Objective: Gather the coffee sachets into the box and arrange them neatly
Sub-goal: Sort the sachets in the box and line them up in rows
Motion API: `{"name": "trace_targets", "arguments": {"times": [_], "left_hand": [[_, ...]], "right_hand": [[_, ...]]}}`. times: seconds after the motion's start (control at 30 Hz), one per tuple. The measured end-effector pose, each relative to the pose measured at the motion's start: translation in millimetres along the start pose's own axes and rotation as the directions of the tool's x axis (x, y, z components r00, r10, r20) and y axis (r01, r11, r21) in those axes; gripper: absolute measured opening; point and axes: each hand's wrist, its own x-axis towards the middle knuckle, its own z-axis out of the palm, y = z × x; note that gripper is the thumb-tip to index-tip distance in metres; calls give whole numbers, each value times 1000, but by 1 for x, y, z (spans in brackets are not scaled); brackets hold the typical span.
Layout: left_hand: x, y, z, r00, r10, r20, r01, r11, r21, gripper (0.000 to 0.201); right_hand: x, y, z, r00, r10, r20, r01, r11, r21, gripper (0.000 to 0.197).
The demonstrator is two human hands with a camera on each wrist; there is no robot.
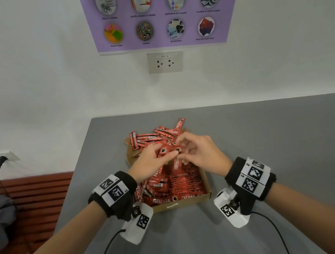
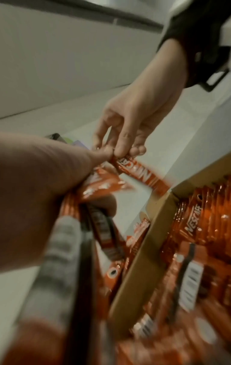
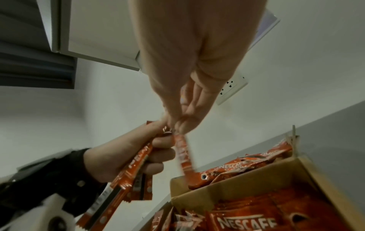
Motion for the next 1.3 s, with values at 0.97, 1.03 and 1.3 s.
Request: {"name": "trace_targets", "arguments": {"times": [0.97,1.03,1.3], "left_hand": [[-4,-11,48,876,-184,445,-135,794,593,33],[-6,-10,52,886,-172,430,-157,762,628,34],[-3,-8,44,902,-183,390,-67,834,548,23]], "right_hand": [[-29,16,-6,789,422,447,-120,819,-561,8],[-31,15,-3,786,414,459,-61,791,-609,10],[-29,14,-3,831,373,412,-29,770,-637,10]]}}
